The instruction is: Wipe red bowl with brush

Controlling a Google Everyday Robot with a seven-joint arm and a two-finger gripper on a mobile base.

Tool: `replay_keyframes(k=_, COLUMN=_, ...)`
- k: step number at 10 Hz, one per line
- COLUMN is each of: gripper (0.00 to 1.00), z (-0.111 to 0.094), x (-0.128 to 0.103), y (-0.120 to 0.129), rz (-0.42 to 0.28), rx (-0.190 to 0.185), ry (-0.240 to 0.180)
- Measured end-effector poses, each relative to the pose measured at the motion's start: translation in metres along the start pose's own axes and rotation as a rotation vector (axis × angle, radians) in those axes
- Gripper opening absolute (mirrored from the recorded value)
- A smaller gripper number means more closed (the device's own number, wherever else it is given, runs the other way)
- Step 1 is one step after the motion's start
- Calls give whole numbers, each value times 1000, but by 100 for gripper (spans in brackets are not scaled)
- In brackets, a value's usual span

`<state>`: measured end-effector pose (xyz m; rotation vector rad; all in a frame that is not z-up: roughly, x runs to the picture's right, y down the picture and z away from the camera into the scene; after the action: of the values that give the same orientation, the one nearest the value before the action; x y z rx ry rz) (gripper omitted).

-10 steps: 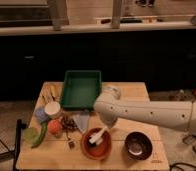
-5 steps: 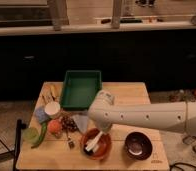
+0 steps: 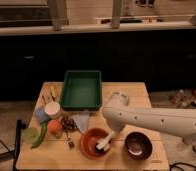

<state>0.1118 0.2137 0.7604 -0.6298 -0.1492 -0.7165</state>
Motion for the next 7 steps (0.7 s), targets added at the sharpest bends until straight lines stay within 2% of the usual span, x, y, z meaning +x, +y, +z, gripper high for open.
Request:
replay_keyframes(k=1, gripper=0, z=-5, x=9, y=-10, rz=18, rx=9, ry=12)
replay_keyframes(k=3, gripper=0, z=-13, x=12, y=-32, rz=32, rx=20, ry=28)
replay_keyframes(k=4, gripper=0, z=-15, x=7, y=-45, rz=31, rx=23, ry=33)
replay_keyframes(k=7, gripper=0, z=-17, x=-29, y=-74, rz=-34, rx=33, ry=26)
